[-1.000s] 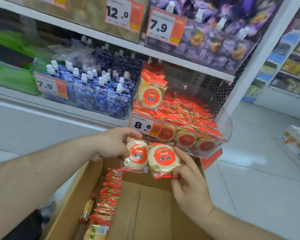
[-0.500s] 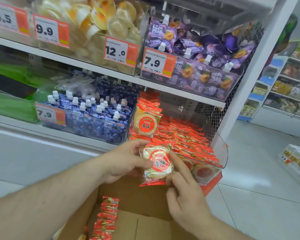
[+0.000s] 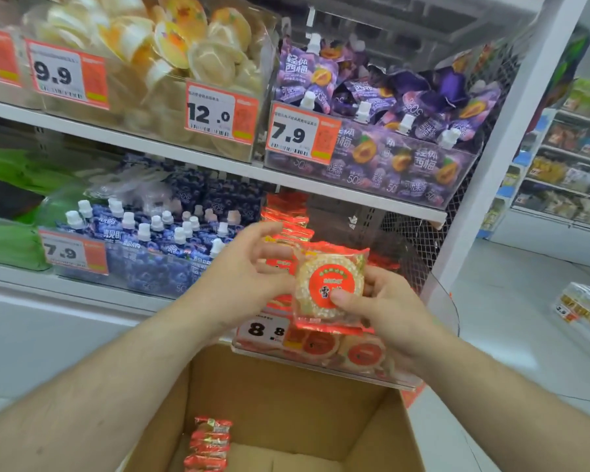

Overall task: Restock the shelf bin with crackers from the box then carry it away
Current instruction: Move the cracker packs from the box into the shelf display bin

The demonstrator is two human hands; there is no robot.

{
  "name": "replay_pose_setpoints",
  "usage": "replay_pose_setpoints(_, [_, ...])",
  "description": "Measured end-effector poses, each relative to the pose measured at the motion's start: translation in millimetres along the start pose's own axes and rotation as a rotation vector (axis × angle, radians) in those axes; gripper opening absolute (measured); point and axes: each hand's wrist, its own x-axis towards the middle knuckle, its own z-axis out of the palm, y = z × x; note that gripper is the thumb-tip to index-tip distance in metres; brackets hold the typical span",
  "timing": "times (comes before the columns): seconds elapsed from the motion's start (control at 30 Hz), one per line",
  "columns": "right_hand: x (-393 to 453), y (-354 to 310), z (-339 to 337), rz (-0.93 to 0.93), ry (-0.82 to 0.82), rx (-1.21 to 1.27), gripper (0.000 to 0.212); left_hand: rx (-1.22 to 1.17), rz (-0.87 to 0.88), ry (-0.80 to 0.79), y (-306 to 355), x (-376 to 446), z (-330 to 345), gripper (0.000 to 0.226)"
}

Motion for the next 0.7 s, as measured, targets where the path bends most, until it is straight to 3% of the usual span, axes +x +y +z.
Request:
replay_pose_setpoints(0.07, [29,0,-16,0.000,0.118,0.026,0.028,0.099,0.086,0.209,-6,13,-7,0.051])
replay_pose_setpoints(0.13, [67,5,-31,0.025,0.204,0.005,0.031,0.255,0.088,0.312,-17,25,-13,0.045])
replay_pose_setpoints(0.27, [143,21,-43,0.047,0.310,-0.096,0.031,0.471,0.005,0.267,-43,39,-8,0.050])
replay_pose_setpoints(0.43, [206,35,-33,0.091,0.392,-0.181,0.042,0.501,-0.003,0.271,-54,45,1,0.050])
replay_pose_setpoints(0.6, [234,49,-21,0.048,0.499,-0.476,0.032,0.491,-0.006,0.358,-58,44,3,0.050])
replay_pose_setpoints(0.7, [241,50,-18,0.099,0.545,-0.656,0.015,0.474,-0.005,0.361,-57,43,4,0.052])
